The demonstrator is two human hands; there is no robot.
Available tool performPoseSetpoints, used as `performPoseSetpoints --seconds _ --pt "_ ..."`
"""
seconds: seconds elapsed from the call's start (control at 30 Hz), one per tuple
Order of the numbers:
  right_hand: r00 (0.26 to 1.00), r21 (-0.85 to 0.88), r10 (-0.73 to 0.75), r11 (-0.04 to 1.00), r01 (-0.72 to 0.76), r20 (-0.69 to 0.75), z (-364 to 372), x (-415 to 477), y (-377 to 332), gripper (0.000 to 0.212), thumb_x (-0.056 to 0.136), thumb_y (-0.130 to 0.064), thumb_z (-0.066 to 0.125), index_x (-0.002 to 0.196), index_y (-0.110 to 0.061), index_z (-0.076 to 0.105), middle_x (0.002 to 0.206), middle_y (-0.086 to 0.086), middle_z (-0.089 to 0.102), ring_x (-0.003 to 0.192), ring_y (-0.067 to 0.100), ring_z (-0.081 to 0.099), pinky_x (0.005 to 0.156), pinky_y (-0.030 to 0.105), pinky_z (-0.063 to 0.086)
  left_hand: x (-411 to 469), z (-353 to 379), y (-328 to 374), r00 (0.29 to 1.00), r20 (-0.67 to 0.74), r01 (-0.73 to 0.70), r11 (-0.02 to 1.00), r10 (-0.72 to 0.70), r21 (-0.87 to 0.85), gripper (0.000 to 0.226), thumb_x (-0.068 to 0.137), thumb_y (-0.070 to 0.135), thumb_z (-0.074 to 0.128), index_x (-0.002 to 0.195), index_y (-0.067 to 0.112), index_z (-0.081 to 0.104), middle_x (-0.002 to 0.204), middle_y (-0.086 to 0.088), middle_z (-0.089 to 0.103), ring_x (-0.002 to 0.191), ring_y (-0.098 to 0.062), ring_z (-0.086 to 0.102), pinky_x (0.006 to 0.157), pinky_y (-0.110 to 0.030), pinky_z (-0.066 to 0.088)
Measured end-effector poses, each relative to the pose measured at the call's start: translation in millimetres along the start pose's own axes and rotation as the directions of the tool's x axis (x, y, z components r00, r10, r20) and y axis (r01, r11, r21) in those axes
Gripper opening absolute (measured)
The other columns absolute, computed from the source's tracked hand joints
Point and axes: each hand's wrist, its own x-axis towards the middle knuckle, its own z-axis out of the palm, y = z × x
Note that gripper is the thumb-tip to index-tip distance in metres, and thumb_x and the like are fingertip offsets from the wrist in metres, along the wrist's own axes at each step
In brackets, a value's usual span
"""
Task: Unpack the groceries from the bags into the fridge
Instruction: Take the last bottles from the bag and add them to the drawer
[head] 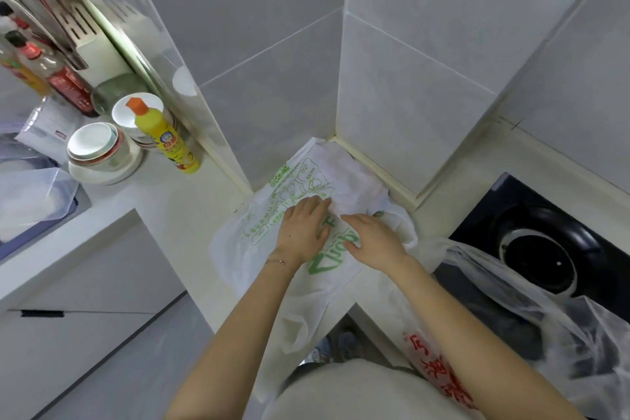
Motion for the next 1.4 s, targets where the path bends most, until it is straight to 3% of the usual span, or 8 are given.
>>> performPoseSetpoints --seconds 0.17,0.37,0.7,0.77,0.93,1.03,1.27,1.4 --pt "0.997 -0.103 -0.047 0.994 0.04 -0.069 -9.8 15.3 18.0 0.071 0.088 -0.037 0.062 0.149 -0.021 0.03 0.148 0.0 0.037 0.137 0.025 0.03 0.11 0.031 0.023 21.8 11.7 -2.1 0.999 0.048 0.023 0.999 -0.022 -0.023 0.065 0.096 0.032 0.05 0.153 0.022 0.021 0.162 -0.003 0.013 0.15 -0.023 0.007 0.119 -0.04 0.014" --pt "0.998 -0.093 0.045 0.994 -0.049 -0.045 -22.4 32.9 33.1 0.08 0.091 -0.042 0.058 0.153 -0.031 0.01 0.161 0.003 -0.002 0.148 0.027 -0.009 0.118 0.037 0.003 48.1 24.4 2.5 0.995 0.103 -0.001 0.998 -0.005 0.059 0.069 0.095 0.028 0.053 0.153 0.017 0.018 0.163 -0.005 0.0 0.15 -0.025 -0.004 0.121 -0.046 0.007" --pt "0.998 -0.088 0.041 0.995 -0.045 -0.044 -30.5 45.1 39.9 0.078 0.089 -0.038 0.06 0.153 -0.03 0.016 0.161 0.002 0.002 0.148 0.026 -0.011 0.121 0.038 0.004 73.9 39.0 5.2 0.992 0.127 -0.004 0.977 -0.023 0.211 0.084 0.09 0.007 0.054 0.155 0.032 0.006 0.163 -0.01 -0.007 0.15 -0.028 -0.003 0.118 -0.052 -0.003" --pt "0.999 -0.115 0.04 0.992 -0.043 -0.026 -32.3 46.9 40.4 0.078 0.088 -0.035 0.061 0.152 -0.031 0.016 0.161 0.002 0.001 0.148 0.026 -0.011 0.121 0.038 0.004 77.2 39.9 7.4 0.991 0.127 0.018 0.973 -0.048 0.229 0.083 0.09 0.007 0.055 0.155 0.031 0.009 0.163 -0.011 -0.002 0.15 -0.029 0.002 0.118 -0.054 0.001" --pt "0.998 -0.054 0.062 0.997 -0.061 0.015 -39.3 46.2 38.3 0.085 0.083 -0.051 0.064 0.152 -0.034 0.016 0.162 0.0 -0.005 0.147 0.022 -0.015 0.119 0.037 0.003 79.3 42.4 4.9 1.0 0.009 -0.027 0.975 0.025 0.221 0.07 0.059 0.002 0.081 0.124 0.018 0.063 0.134 -0.017 0.056 0.123 -0.038 0.054 0.095 -0.06 0.045" --pt "0.996 -0.001 0.085 0.996 -0.085 0.018 -42.8 42.6 34.7 0.084 0.084 -0.065 0.054 0.152 -0.035 0.016 0.162 -0.004 -0.006 0.147 0.017 -0.017 0.119 0.036 -0.001 67.7 41.3 -3.3 0.994 -0.03 -0.094 0.981 0.101 0.171 0.069 0.056 0.001 0.083 0.121 0.015 0.064 0.132 -0.015 0.058 0.124 -0.039 0.054 0.096 -0.064 0.043" --pt "0.992 0.107 0.127 0.986 -0.125 -0.013 -39.3 35.6 22.6 0.068 0.093 -0.063 0.036 0.152 -0.035 0.018 0.162 -0.009 -0.001 0.148 0.011 -0.012 0.121 0.035 0.0 30.0 29.3 -14.5 0.978 -0.171 -0.118 0.993 0.115 -0.008 0.077 0.061 0.018 0.088 0.131 0.013 0.056 0.139 -0.007 0.055 0.131 -0.031 0.05 0.103 -0.063 0.039" --pt "0.993 0.174 0.115 0.979 -0.111 -0.016 -43.8 36.3 15.6 0.064 0.095 -0.06 0.035 0.152 -0.033 0.02 0.162 -0.007 0.002 0.148 0.011 -0.01 0.12 0.033 -0.002 7.6 11.4 -14.9 0.953 -0.301 -0.049 0.955 -0.043 -0.291 0.07 0.077 0.042 0.077 0.136 0.016 0.051 0.143 0.0 0.051 0.131 -0.017 0.047 0.108 -0.041 0.038"
